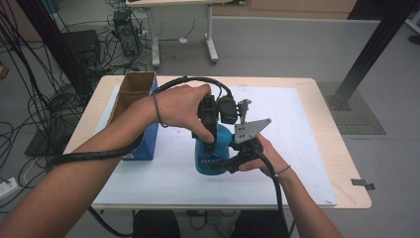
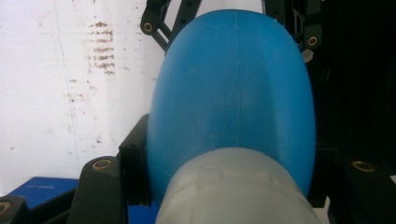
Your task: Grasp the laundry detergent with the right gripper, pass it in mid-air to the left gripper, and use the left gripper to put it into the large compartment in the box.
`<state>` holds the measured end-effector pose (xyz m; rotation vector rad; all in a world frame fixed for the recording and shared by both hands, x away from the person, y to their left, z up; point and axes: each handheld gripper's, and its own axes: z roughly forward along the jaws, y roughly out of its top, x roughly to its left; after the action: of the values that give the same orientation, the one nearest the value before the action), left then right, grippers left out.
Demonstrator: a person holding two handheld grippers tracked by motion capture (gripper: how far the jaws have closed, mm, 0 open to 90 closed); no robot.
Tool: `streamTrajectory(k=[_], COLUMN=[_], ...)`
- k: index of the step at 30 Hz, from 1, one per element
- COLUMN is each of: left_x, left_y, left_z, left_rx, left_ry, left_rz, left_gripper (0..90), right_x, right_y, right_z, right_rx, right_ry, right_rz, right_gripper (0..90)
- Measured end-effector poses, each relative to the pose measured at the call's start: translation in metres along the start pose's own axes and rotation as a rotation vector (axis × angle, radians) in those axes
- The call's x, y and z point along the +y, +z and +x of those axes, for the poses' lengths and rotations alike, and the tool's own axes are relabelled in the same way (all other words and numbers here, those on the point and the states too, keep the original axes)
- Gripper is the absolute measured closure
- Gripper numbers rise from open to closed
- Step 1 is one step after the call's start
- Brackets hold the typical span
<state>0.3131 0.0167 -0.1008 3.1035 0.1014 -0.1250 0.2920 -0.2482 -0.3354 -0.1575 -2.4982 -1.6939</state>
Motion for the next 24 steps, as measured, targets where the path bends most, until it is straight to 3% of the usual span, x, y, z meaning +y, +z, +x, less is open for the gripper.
streamTrajectory(k=[24], left_x=[0.0006], left_y=[-0.0025], left_z=[0.0005], left_rx=[-0.002], left_ry=[-0.005], left_rz=[0.001], left_gripper=[37.8], right_x=[0.0006], right_y=[-0.0012], right_z=[-0.0001], right_rx=[0.001], right_ry=[0.001], right_rz=[-0.006], right_gripper=[41.3])
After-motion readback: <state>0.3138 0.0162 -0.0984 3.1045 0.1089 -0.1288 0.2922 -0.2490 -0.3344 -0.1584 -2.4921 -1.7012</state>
